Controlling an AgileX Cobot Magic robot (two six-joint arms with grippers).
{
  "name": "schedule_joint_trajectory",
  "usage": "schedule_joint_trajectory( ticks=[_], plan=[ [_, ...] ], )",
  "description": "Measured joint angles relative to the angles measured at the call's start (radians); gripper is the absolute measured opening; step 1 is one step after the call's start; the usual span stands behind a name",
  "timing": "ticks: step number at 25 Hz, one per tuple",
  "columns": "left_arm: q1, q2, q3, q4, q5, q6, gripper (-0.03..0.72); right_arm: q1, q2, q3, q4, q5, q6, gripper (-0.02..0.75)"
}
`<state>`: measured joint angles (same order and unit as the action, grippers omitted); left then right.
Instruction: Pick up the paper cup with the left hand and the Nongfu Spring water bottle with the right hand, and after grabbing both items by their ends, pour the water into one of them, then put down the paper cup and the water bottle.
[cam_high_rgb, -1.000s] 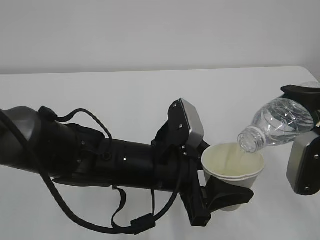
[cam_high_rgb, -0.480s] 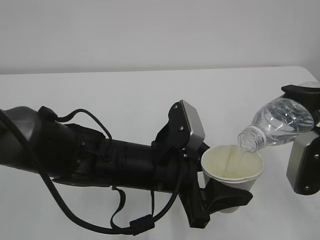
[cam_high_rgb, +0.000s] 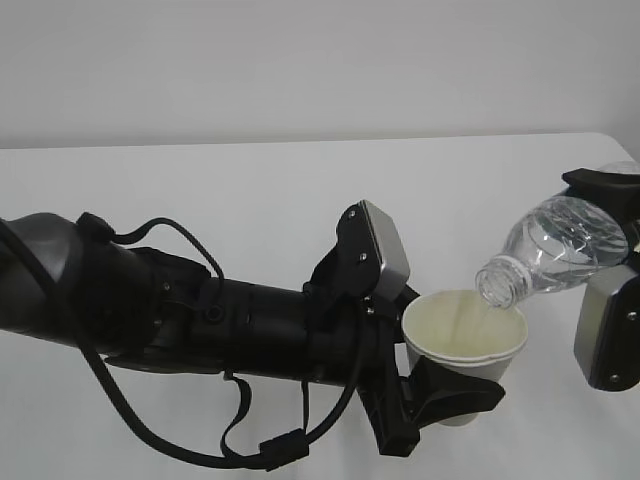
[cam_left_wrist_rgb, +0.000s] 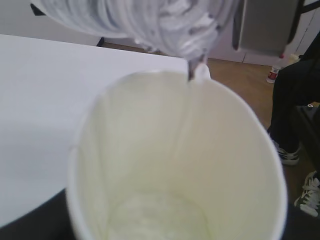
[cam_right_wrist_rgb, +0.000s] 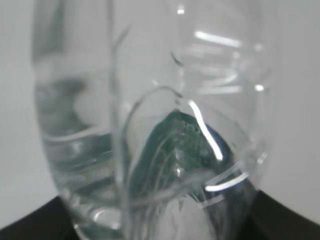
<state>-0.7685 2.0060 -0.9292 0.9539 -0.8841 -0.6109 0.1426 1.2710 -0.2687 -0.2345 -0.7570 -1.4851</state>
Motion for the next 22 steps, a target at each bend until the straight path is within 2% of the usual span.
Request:
schedule_joint_trajectory(
  ticks=[22],
  plan=[
    [0.000, 0.000, 0.000, 0.000, 0.000, 0.000, 0.473, 0.000, 0.000, 0.000, 0.006, -0.002, -0.014, 0.428]
  ],
)
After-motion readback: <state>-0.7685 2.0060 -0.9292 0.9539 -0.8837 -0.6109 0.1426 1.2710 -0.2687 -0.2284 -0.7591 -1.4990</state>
